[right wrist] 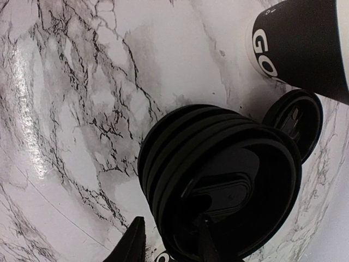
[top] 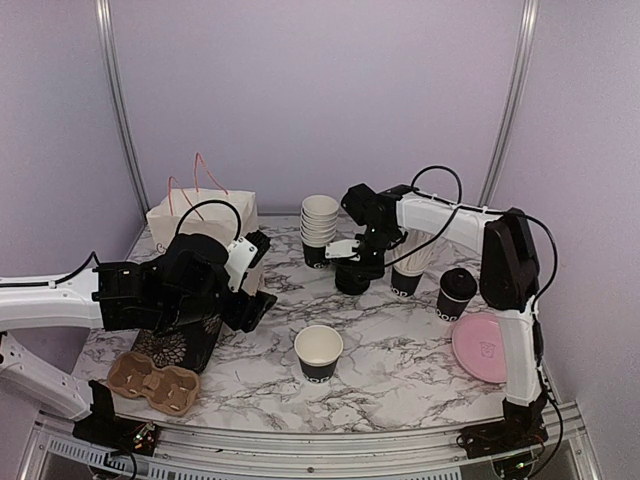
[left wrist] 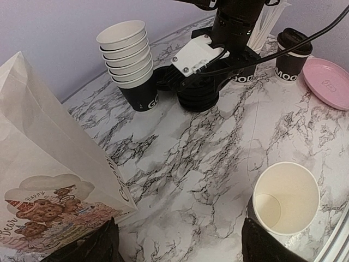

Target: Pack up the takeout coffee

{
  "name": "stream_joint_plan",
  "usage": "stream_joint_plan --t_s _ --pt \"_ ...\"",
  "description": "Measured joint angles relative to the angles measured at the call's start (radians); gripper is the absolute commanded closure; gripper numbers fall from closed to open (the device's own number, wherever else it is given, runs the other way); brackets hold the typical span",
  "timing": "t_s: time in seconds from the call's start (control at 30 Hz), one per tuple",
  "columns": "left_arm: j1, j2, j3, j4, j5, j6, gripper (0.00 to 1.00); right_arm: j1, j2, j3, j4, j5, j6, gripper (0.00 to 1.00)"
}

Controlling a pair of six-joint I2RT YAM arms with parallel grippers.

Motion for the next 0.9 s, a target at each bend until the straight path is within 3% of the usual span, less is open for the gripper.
stream_joint_plan --t_s 0.17,0.37,0.9 --pt "0.002 0.000 0.000 0.000 0.000 0.000 0.22 0.000 0.009 0.021 -0.014 0.000 -0.010 0.83" --pt "0.002 0.004 0.000 0.000 0.001 0.000 0.22 0.000 0.015 0.044 -0.035 -0.009 -0.014 0.89" --pt "0.002 0.023 0.000 0.000 0.014 0.000 0.22 0.000 0.014 0.052 -0.061 -0.042 -0.013 0.93"
